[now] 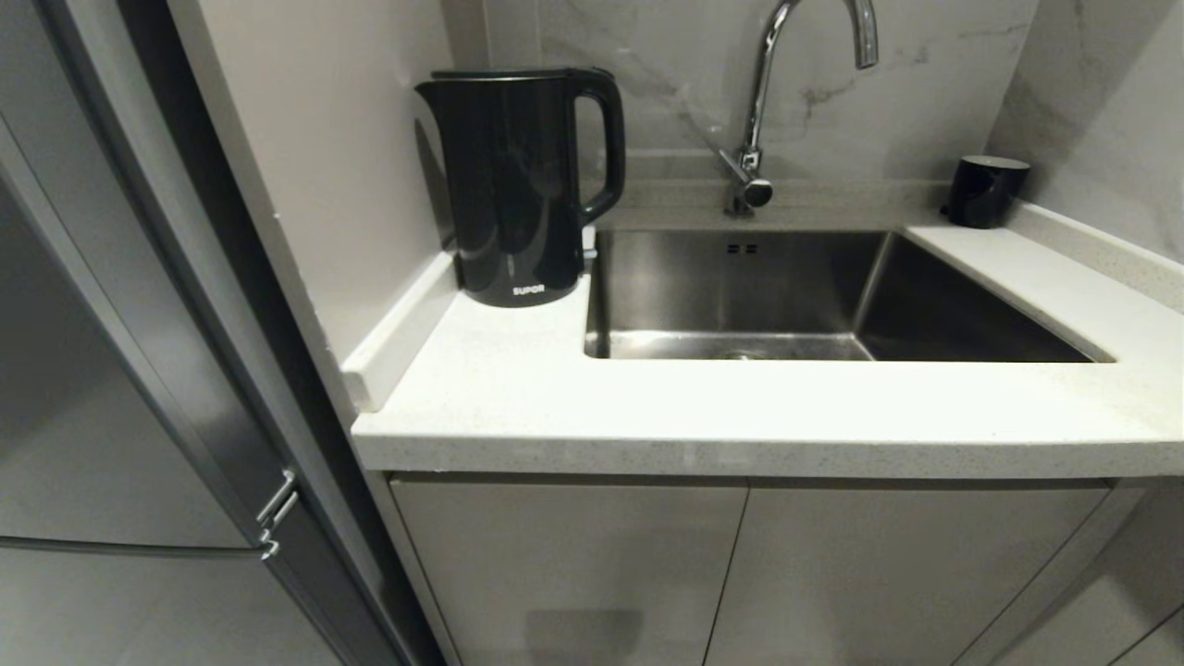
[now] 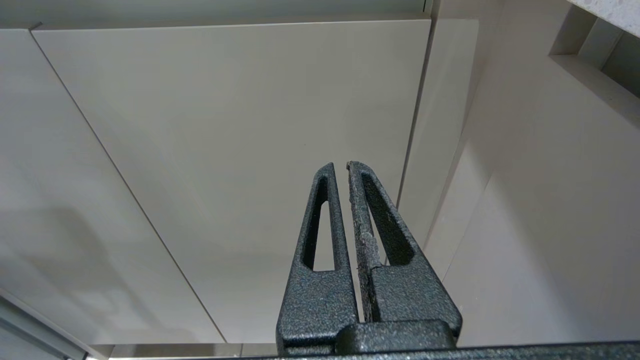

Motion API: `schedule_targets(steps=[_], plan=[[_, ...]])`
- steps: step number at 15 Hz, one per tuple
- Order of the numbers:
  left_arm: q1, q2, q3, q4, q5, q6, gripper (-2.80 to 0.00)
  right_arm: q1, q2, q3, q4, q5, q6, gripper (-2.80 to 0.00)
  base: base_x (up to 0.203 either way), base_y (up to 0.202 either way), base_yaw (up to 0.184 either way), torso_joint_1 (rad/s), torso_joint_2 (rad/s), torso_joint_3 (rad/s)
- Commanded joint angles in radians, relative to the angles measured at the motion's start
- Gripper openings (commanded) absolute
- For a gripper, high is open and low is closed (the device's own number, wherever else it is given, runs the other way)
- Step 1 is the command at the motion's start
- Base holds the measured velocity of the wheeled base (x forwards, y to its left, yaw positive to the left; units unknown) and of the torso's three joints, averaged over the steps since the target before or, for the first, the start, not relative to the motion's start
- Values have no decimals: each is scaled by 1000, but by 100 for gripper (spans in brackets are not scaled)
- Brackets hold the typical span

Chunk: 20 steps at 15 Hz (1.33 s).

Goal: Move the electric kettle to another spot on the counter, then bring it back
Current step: Grab the kettle

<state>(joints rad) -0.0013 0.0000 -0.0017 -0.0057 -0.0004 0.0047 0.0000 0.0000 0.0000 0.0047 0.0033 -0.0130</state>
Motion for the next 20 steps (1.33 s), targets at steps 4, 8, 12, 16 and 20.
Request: schedule_targets(steps=[4, 8, 12, 16, 20], plan=[[0, 0, 0, 0, 0, 0, -280, 0, -2, 0, 0, 1, -1, -280, 0, 0, 0, 2, -40, -42], [0, 0, 0, 0, 0, 0, -280, 0, -2, 0, 0, 1, -1, -280, 0, 0, 0, 29, -375, -338], [0, 0, 0, 0, 0, 0, -280, 0, -2, 0, 0, 1, -1, -280, 0, 0, 0, 82, -461, -394], [0, 0, 0, 0, 0, 0, -280, 0, -2, 0, 0, 1, -1, -280, 0, 0, 0, 112, -497, -382], [1, 0, 0, 0, 0, 0, -280, 0, -2, 0, 0, 1, -1, -280, 0, 0, 0, 160, -538, -383]])
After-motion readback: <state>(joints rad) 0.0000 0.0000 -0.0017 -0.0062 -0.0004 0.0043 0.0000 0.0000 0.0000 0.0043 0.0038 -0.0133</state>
